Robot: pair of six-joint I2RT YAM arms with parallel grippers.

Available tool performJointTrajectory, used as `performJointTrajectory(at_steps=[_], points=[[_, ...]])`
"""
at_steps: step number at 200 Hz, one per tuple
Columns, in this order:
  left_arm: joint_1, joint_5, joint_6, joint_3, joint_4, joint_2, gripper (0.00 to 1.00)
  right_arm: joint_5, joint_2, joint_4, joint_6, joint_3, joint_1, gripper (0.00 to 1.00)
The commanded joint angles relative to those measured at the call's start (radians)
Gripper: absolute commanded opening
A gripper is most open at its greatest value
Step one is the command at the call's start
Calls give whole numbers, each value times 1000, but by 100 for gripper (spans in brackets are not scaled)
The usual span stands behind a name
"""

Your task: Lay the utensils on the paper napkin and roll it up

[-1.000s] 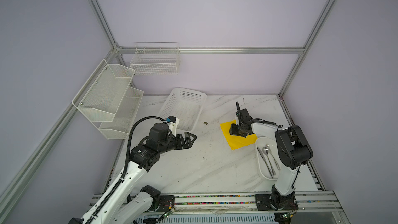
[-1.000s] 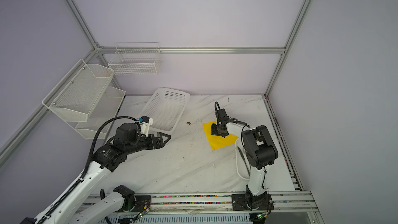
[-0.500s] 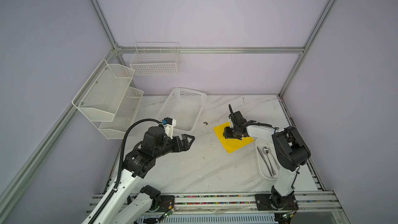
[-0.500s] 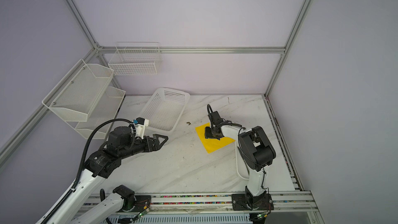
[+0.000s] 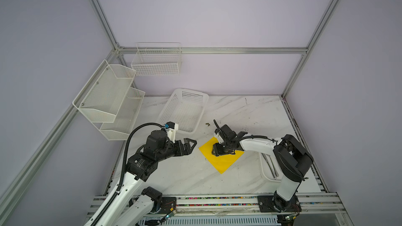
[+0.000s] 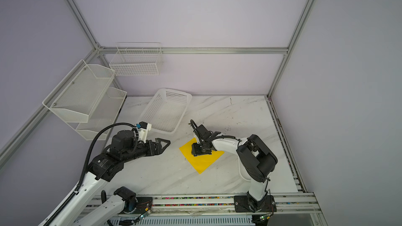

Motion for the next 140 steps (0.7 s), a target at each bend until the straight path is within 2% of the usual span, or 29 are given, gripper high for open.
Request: performJointTrajectory(at_steps=[1,16,41,54,84,99,113,140], points=[[-4,48,-1,-31,72,37,100,-70,-76,-30,27,-20,25,52],[-6,57,2,-22,78,74,100,-31,-146,-43,27,-11,26,52],[-23,68,12,-2,83,123,100,295,-321,-137,176,-14,-9,53],[-40,70,15,1,97,142,100,404,-425,-204,235,-41,-78,54],[-87,69,20,4,134,193,100,456,-661,-296,262,-120,-349,54],[-112,62,28,15,139,222,100,491,-735,-337,246,-146,-442,63],[-134,50,38,24,144,249,100,483,-733,-370,227,-157,-516,64],[-188,46,68,49,164,308,100,455,-639,-404,237,-125,-537,65]])
